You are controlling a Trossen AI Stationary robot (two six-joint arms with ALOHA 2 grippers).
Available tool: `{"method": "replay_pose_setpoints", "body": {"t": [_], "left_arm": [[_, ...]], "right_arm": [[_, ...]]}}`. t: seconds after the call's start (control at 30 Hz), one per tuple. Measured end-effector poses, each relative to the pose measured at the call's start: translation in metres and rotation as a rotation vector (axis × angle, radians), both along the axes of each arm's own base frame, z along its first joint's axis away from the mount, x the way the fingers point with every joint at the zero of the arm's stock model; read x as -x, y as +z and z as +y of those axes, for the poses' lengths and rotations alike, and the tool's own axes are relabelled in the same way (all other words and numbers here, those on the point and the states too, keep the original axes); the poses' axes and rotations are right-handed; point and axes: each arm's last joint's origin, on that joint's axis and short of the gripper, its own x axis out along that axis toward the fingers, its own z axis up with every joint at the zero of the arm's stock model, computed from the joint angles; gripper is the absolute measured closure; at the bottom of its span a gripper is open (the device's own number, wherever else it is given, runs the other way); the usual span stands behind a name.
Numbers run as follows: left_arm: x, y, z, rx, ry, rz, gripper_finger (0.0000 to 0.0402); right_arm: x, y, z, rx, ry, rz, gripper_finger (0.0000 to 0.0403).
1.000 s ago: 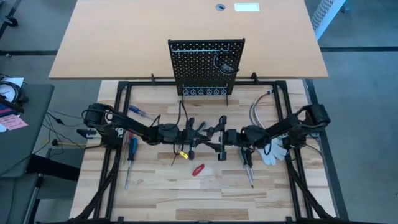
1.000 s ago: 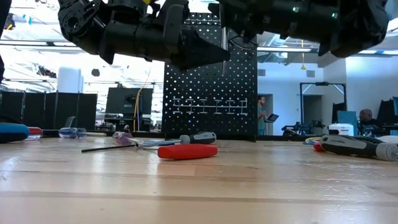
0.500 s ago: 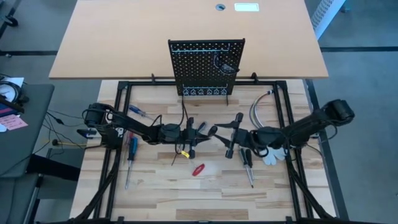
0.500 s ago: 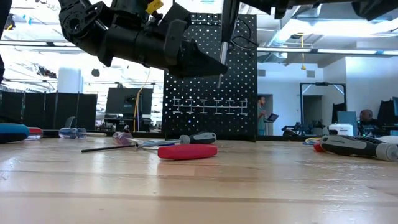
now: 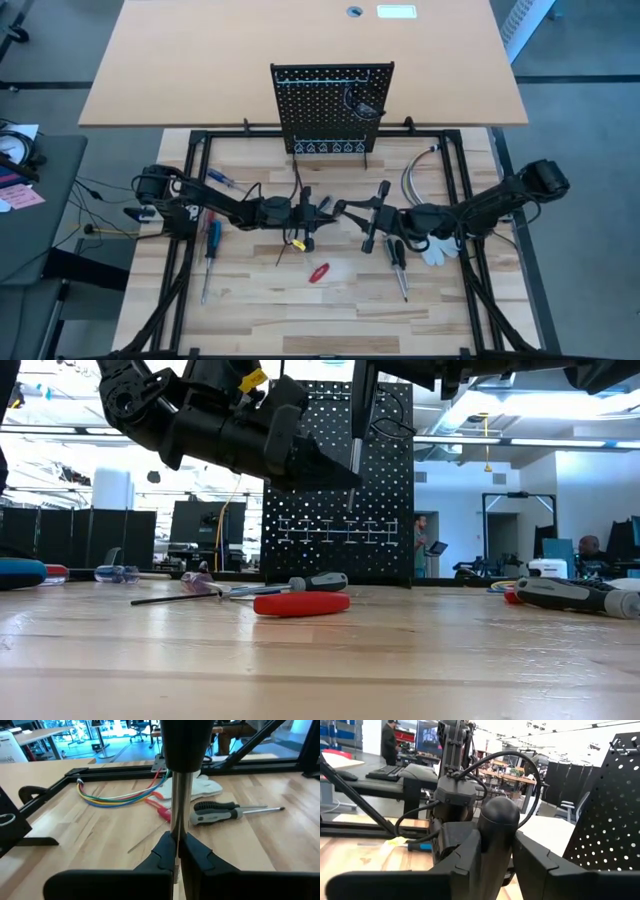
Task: Hang tools onto peg board
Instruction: Hang the top black screwdriver on the pegboard
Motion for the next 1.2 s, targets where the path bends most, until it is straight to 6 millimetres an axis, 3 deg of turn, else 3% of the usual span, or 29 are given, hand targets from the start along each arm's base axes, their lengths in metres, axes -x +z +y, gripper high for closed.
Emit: {"method": "replay_pose_setpoints", "body": {"t": [0.17, 0.43, 0.57, 0.7, 1.0, 1.2], "left_arm": [[0.000, -0.001, 0.000, -0.006, 0.005, 0.009, 0.0401], [0.000, -0.003, 0.001, -0.024, 0.017, 0.027, 0.0401], [0.000, -0.003, 0.001, -0.025, 0.025, 0.027, 0.0401], [0.000, -0.003, 0.001, -0.025, 0.025, 0.027, 0.0401], [0.000, -0.003, 0.001, -0.025, 0.020, 0.028, 0.0401], [0.001, -0.003, 0.001, -0.017, 0.029, 0.028, 0.0387]], "right_arm": [[-0.001, -0.001, -0.001, -0.009, -0.003, 0.012, 0.0286], [-0.002, -0.001, -0.009, -0.100, -0.010, -0.017, 0.0173], [-0.004, -0.003, -0.016, -0.153, -0.003, -0.020, 0.0147], [-0.005, -0.004, -0.017, -0.155, 0.008, -0.013, 0.0167], [-0.006, -0.004, -0.017, -0.149, 0.077, -0.004, 0.0289], [-0.006, -0.004, -0.017, -0.144, 0.075, -0.001, 0.0291]]}}
